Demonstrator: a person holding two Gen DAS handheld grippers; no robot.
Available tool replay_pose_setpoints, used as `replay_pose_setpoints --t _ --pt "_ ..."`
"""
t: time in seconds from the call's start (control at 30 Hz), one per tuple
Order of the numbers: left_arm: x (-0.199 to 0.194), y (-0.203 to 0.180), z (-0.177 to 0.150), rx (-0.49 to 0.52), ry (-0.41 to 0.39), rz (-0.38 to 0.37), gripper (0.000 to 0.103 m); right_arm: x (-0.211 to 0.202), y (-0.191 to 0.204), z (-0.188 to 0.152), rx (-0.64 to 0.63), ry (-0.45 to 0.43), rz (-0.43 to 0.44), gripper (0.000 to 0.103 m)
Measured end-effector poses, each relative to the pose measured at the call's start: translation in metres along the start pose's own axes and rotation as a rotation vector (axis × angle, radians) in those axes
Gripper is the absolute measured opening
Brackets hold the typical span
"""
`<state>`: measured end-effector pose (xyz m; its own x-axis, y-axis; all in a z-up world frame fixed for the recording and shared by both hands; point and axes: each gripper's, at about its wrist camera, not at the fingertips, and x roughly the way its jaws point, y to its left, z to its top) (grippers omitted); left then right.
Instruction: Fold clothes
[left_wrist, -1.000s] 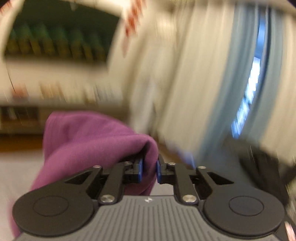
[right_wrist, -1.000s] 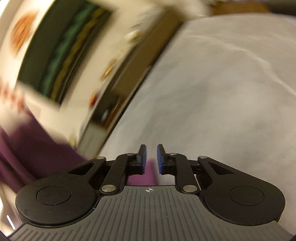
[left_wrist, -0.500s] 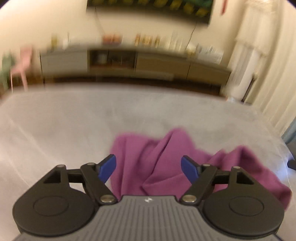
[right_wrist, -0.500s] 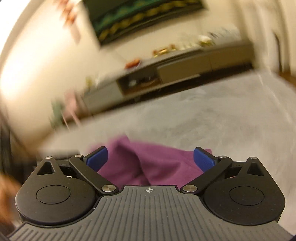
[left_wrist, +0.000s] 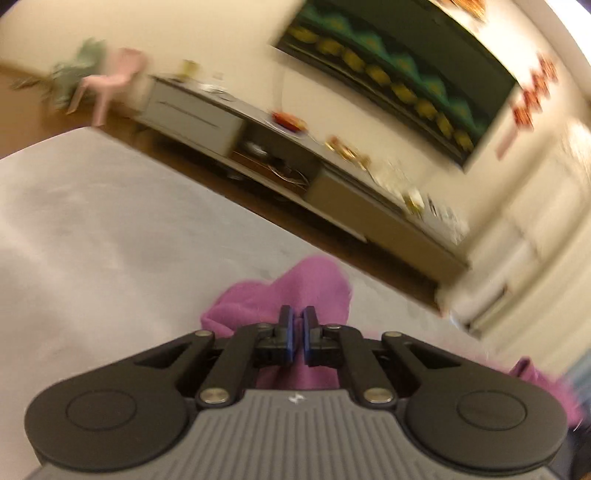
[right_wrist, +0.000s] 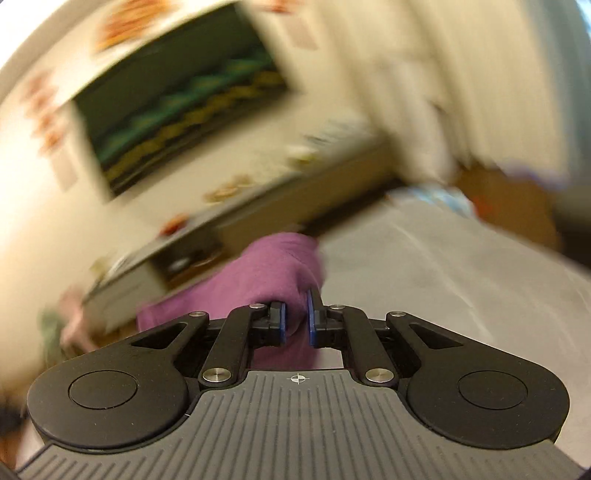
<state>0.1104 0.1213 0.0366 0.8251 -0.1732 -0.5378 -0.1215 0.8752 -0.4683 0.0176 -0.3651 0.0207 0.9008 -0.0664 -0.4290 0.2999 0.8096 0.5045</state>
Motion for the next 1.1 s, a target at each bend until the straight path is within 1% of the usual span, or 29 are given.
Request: replay_pose_setpoints --t 0.03,0.07,0.1,0.17,0.2,0.23,0.27,0.3,0.33,0.37,0.4,0.43,0.47,0.5,0.53,0.6,0.67,0.7,0.73,0.77,0.8,0.83,0.87,0.9,0.93,0.97,1.1 --pt "-0.002 0.004 -0.006 0.013 0.023 0.017 0.006 0.012 -0.020 0.000 0.102 0.060 -0.017 0.010" --pt "0.002 0.004 -0.015 0.052 0.069 0.034 0.006 0.021 -0.034 -0.004 0.195 0.100 -0.038 0.018" --pt "0.010 0.005 -0.023 0.088 0.113 0.042 0.007 0.031 -0.045 -0.011 0.272 0.125 -0.059 0.019" --pt "0.016 0.009 -0.037 0.132 0.150 0.047 0.016 0.051 -0.063 -0.025 0.418 0.172 -0.102 0.034" --pt "0.012 0.014 -0.040 0.139 0.156 0.041 0.020 0.055 -0.063 -0.030 0.432 0.169 -0.121 0.035" --pt "0.009 0.017 -0.040 0.136 0.156 0.036 0.021 0.055 -0.059 -0.034 0.398 0.161 -0.134 0.035" --pt "0.005 0.020 -0.036 0.127 0.144 0.025 0.025 0.056 -0.048 -0.032 0.336 0.146 -0.138 0.036" --pt "-0.001 0.022 -0.031 0.122 0.126 0.009 0.037 0.058 -0.038 -0.030 0.273 0.132 -0.142 0.038" --pt "-0.010 0.024 -0.029 0.120 0.102 0.003 0.056 0.066 -0.027 -0.029 0.205 0.122 -0.140 0.046" --pt "-0.022 0.022 -0.030 0.122 0.069 0.015 0.066 0.064 -0.017 -0.029 0.149 0.112 -0.129 0.064" --pt "-0.028 0.018 -0.028 0.126 0.038 0.035 0.081 0.062 -0.006 -0.028 0.092 0.102 -0.118 0.073" --pt "-0.028 0.014 -0.022 0.132 0.015 0.056 0.091 0.060 0.004 -0.027 0.039 0.096 -0.104 0.088" --pt "-0.024 0.010 -0.018 0.142 0.006 0.075 0.095 0.055 0.012 -0.025 -0.003 0.112 -0.075 0.090" --pt "-0.014 0.004 -0.017 0.164 0.026 0.080 0.099 0.057 0.021 -0.029 -0.044 0.147 -0.046 0.090" --pt "-0.003 -0.004 -0.020 0.195 0.062 0.072 0.099 0.058 0.030 -0.032 -0.086 0.183 -0.019 0.090" --pt "0.018 -0.018 -0.027 0.261 0.135 0.059 0.100 0.059 0.047 -0.043 -0.174 0.241 0.003 0.090" --pt "0.038 -0.032 -0.041 0.335 0.179 0.093 0.096 0.058 0.064 -0.054 -0.265 0.286 0.018 0.090" --pt "0.046 -0.037 -0.048 0.374 0.188 0.110 0.079 0.057 0.070 -0.060 -0.315 0.320 0.033 0.091" --pt "0.050 -0.040 -0.050 0.382 0.193 0.113 0.038 0.057 0.076 -0.065 -0.367 0.352 0.042 0.091" --pt "0.051 -0.039 -0.046 0.360 0.194 0.102 0.014 0.059 0.079 -0.073 -0.426 0.372 0.019 0.089" --pt "0.052 -0.039 -0.042 0.337 0.195 0.091 0.004 0.062 0.081 -0.080 -0.496 0.384 -0.027 0.087" --pt "0.053 -0.038 -0.037 0.314 0.196 0.081 0.004 0.066 0.080 -0.086 -0.559 0.390 -0.077 0.079" --pt "0.050 -0.040 -0.026 0.293 0.173 0.062 0.004 0.069 0.079 -0.092 -0.622 0.400 -0.141 0.059" --pt "0.038 -0.045 -0.008 0.272 0.122 0.031 0.004 0.071 0.077 -0.095 -0.648 0.423 -0.173 0.043" --pt "0.022 -0.049 0.011 0.251 0.067 -0.005 0.004 0.070 0.075 -0.095 -0.664 0.435 -0.195 0.005" --pt "0.007 -0.054 0.030 0.229 0.012 -0.041 0.004 0.059 0.072 -0.083 -0.623 0.390 -0.166 0.000" --pt "-0.081 -0.048 0.097 0.108 -0.177 -0.222 0.004 0.017 0.062 -0.033 -0.457 0.210 -0.051 0.000"
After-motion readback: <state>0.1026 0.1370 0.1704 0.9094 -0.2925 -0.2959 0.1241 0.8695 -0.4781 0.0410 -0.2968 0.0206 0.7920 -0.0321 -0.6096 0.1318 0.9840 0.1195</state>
